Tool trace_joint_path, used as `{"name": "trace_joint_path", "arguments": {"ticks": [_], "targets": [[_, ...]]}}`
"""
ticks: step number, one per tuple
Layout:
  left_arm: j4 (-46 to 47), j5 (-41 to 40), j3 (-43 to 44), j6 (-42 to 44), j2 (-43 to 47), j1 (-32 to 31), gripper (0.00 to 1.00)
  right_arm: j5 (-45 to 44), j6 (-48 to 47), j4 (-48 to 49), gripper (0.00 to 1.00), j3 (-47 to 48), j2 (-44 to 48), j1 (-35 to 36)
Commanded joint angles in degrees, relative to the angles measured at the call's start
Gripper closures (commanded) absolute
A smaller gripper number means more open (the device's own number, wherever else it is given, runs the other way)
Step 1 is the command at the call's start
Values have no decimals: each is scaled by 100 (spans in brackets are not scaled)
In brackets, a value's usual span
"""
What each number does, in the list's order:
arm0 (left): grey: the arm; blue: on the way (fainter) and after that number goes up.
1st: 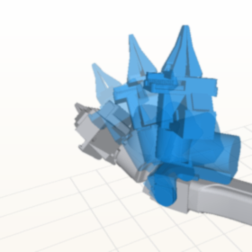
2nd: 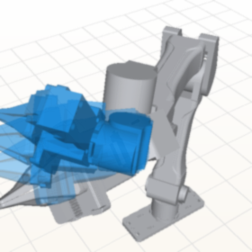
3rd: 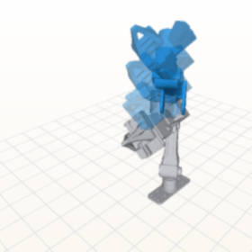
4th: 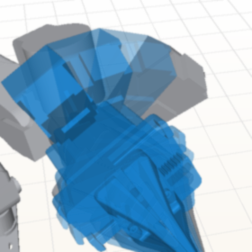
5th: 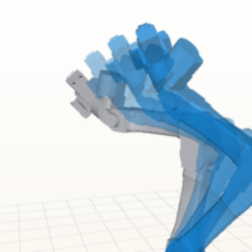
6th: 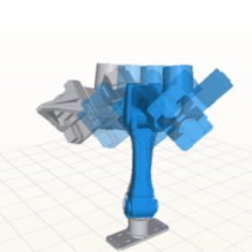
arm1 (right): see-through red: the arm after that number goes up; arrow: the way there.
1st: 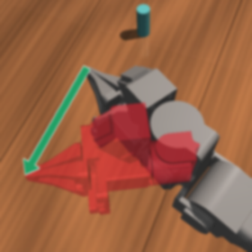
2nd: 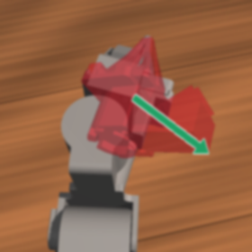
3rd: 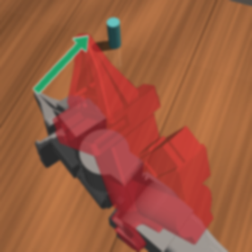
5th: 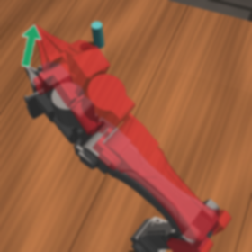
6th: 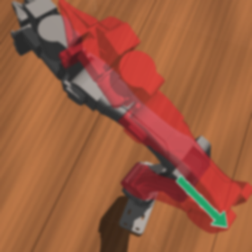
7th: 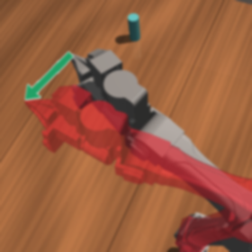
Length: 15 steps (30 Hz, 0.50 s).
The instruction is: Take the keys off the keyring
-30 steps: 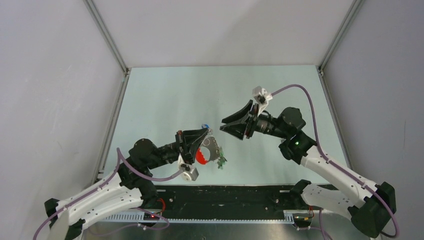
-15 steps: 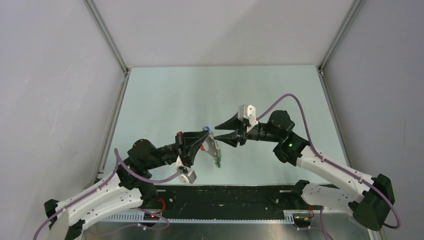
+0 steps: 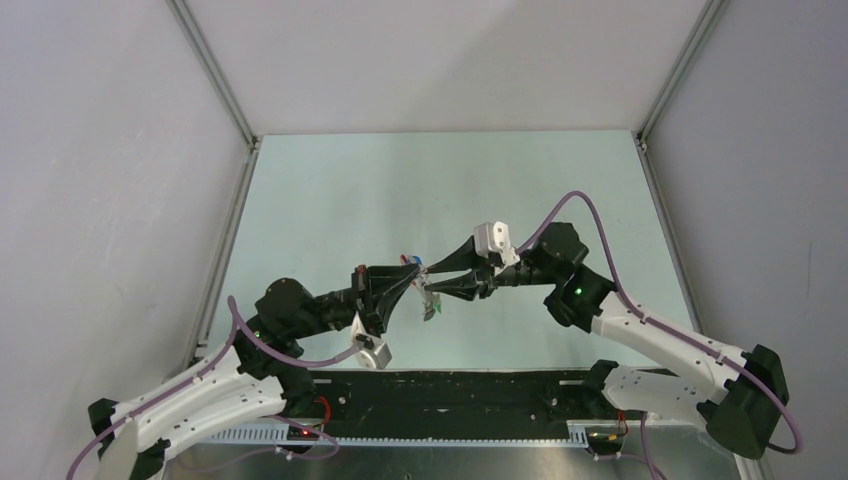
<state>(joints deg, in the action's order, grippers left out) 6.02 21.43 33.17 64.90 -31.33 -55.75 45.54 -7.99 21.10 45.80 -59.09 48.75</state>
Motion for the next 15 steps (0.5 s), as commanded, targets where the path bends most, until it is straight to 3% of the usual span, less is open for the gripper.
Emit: {"name": "trace_joint_path", "arguments": {"ticks": [1, 13, 15], "targets": [[312, 51, 233, -71, 56, 17, 100, 270, -3, 52, 71, 394, -102, 69], [318, -166, 233, -20, 224, 45, 100, 149, 126, -320, 99, 443, -6, -17], [318, -232, 234, -5, 262, 50, 100, 136, 253, -342, 100, 447, 19, -95]]}}
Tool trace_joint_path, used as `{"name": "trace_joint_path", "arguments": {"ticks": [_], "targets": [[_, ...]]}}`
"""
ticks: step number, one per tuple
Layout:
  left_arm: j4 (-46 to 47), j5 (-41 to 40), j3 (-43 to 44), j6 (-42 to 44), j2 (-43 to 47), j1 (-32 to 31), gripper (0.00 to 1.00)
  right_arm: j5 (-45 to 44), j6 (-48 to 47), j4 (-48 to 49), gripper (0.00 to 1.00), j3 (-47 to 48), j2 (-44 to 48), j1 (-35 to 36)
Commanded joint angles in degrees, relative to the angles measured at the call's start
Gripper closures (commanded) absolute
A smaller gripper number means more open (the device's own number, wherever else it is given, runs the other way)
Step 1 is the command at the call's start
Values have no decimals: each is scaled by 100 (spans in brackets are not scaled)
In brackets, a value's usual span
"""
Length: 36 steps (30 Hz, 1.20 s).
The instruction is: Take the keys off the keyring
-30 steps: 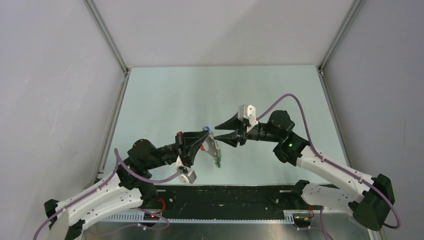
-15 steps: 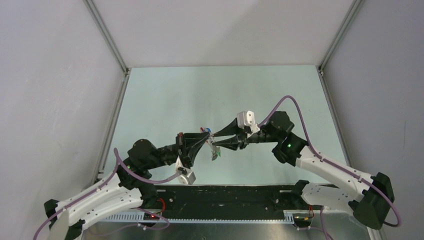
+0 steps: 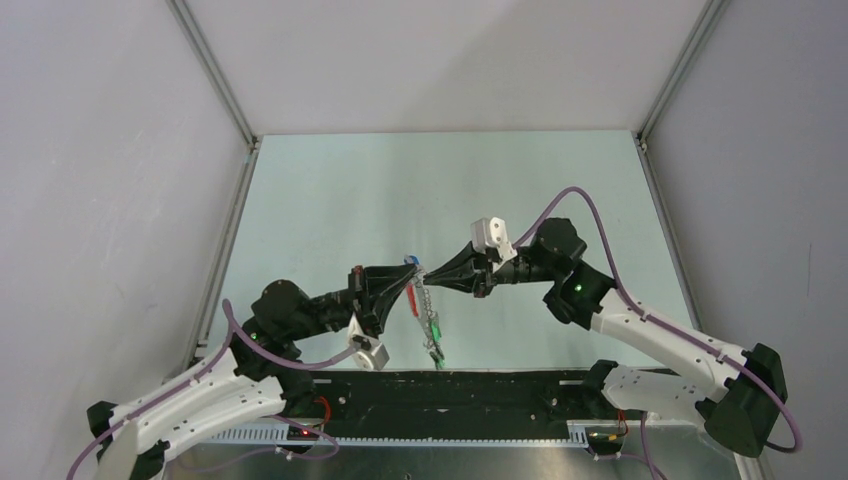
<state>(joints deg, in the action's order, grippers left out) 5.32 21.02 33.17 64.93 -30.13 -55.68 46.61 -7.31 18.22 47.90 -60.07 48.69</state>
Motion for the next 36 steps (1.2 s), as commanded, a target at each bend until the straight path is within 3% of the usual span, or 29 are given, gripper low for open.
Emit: {"name": "trace_joint_path", "arguments": {"ticks": [1, 5, 9, 15, 16, 17, 18, 20, 24, 29, 36], "targets": [[386, -228, 227, 4, 164, 47, 100, 21, 303, -54, 100, 237, 123, -162], [390, -285, 212, 24, 170, 57, 100, -141, 932, 119, 100, 237, 111, -413], [385, -286, 191, 32, 93, 57, 100, -502, 2147, 753, 100, 134, 76, -542], [386, -321, 193, 51, 30, 57, 100, -1812, 4404, 2834, 100, -821, 262, -434], [389, -327, 197, 52, 26, 64, 100, -2048, 4708, 2972, 95, -1029, 291, -385], [386, -322, 202, 52, 25, 69, 100, -2052, 4767, 3086, 80, -1090, 306, -355], [389, -319, 206, 45, 36, 71, 100, -1994, 4645, 3084, 67, -1149, 337, -299], [390, -311, 200, 37, 36, 82, 100, -1867, 4161, 2808, 53, -1169, 476, -242], [390, -256, 205, 37, 33, 84, 100, -1814, 2789, 2036, 37, -1169, 934, -203], [381, -125, 203, -11, 48, 91, 100, -1510, 1033, 1505, 38, -1114, 1243, -200], [378, 64, 199, -42, 75, 134, 100, -876, -381, 269, 42, -345, 882, -54]]}}
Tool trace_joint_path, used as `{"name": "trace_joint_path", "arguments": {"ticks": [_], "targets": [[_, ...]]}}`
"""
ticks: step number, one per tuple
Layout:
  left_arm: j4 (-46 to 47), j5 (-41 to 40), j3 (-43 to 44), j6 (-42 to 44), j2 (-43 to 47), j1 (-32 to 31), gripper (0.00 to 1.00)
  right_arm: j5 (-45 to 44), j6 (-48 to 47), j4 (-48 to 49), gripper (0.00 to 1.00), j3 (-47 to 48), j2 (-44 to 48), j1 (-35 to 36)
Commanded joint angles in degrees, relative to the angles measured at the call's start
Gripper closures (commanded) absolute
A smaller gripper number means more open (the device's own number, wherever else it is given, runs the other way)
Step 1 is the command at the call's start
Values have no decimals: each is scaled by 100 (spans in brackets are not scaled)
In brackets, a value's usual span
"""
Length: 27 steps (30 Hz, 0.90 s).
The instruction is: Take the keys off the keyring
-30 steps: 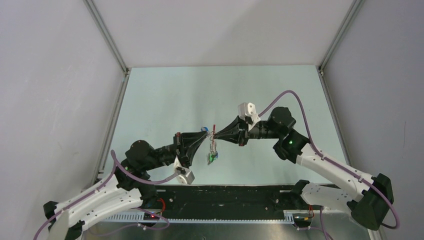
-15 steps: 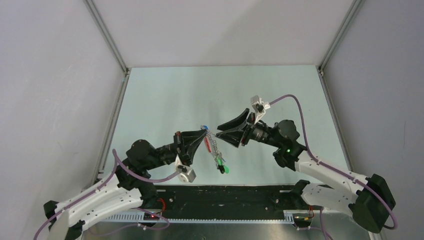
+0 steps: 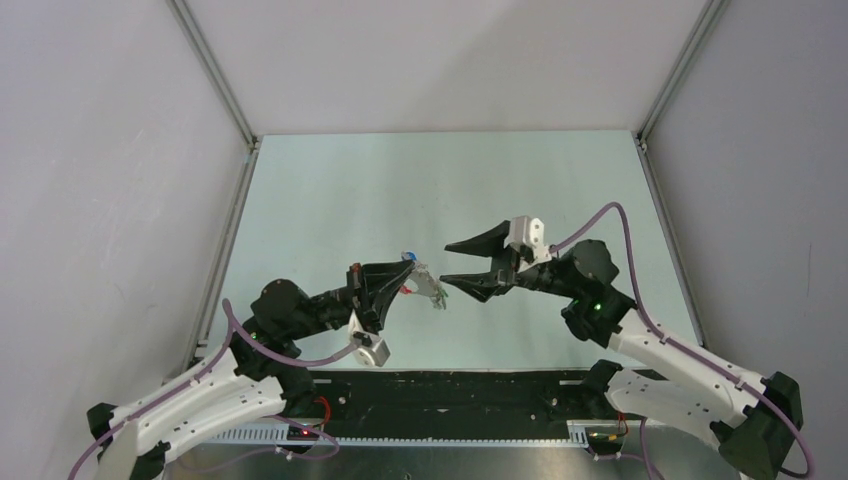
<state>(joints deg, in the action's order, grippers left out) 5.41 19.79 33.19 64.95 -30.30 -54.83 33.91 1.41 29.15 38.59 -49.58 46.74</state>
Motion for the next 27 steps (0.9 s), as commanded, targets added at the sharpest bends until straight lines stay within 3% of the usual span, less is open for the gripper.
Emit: {"name": "trace_joint_path", "arguments": {"ticks": [1, 6, 16, 22, 27], "targets": [[370, 199, 194, -53, 94, 50, 100, 400, -1383, -942, 41, 733, -254, 163], [369, 229, 197, -68, 95, 57, 100, 552, -1901, -1409, 42, 1134, -563, 199], [377, 242, 197, -70, 129, 64, 100, 1012, -2307, -1977, 54, 1601, -1091, 322], [373, 237, 197, -69, 111, 68, 100, 1033, -2320, -2041, 74, 1618, -1141, 360], [373, 237, 197, -73, 80, 64, 100, 1108, -2111, -1879, 68, 1622, -1155, 393]]}}
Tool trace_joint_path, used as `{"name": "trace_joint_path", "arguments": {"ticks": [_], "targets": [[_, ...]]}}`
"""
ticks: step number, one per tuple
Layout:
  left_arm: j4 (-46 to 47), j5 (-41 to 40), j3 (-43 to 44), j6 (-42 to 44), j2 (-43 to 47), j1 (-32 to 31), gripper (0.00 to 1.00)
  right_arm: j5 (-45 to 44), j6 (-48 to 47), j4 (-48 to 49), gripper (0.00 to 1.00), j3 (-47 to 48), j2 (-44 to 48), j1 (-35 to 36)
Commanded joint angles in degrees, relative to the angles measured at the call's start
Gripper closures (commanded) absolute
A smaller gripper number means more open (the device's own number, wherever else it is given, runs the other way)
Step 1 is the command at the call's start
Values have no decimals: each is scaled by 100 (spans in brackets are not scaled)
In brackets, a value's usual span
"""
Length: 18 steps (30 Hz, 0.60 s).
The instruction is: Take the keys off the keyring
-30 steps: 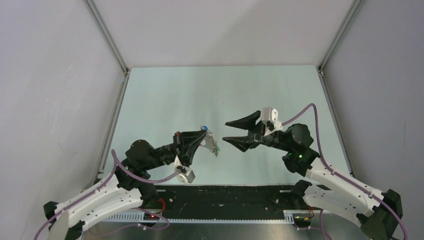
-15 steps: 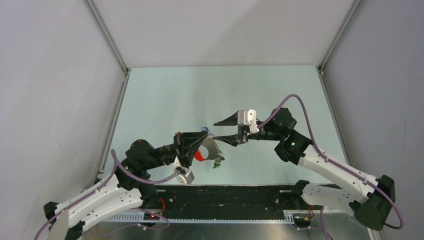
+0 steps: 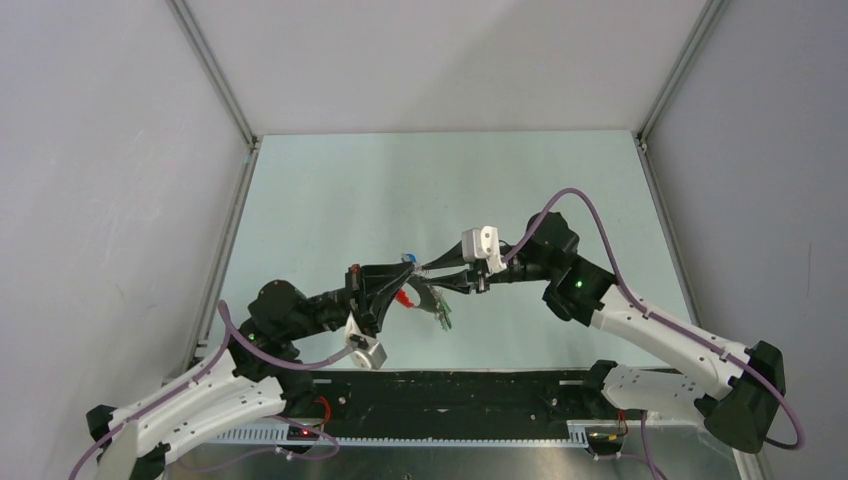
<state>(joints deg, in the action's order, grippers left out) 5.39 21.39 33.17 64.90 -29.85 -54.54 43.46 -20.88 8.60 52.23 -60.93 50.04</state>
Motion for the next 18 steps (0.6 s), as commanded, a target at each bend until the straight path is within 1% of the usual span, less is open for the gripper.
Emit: {"name": "trace_joint_path", "arguments": {"ticks": [1, 4, 6, 7, 8, 9, 10, 11, 14, 18], "targets": [[375, 77, 199, -71, 26, 39, 100, 149, 128, 205, 66, 260, -18, 74], [374, 64, 199, -66, 11, 35, 100, 119, 135, 235, 65, 259, -9, 109], [375, 57, 199, -66, 1, 33, 100, 109, 146, 245, 70, 254, 5, 113], [371, 58, 194, -66, -1, 37, 100, 94, 153, 240, 77, 257, 12, 118], [374, 58, 198, -61, -3, 39, 100, 76, 158, 239, 81, 260, 24, 119], [370, 54, 198, -62, -3, 40, 100, 24, 191, 239, 90, 259, 38, 120], [374, 48, 199, -60, -4, 40, 100, 1, 212, 234, 94, 260, 46, 120], [375, 40, 199, -64, -4, 45, 100, -32, 253, 229, 100, 261, 66, 120], [375, 20, 199, -46, -19, 47, 100, -165, 561, 315, 100, 261, 134, 115], [375, -11, 197, -30, -16, 49, 100, -583, 1246, 566, 100, 185, 252, 104]]}}
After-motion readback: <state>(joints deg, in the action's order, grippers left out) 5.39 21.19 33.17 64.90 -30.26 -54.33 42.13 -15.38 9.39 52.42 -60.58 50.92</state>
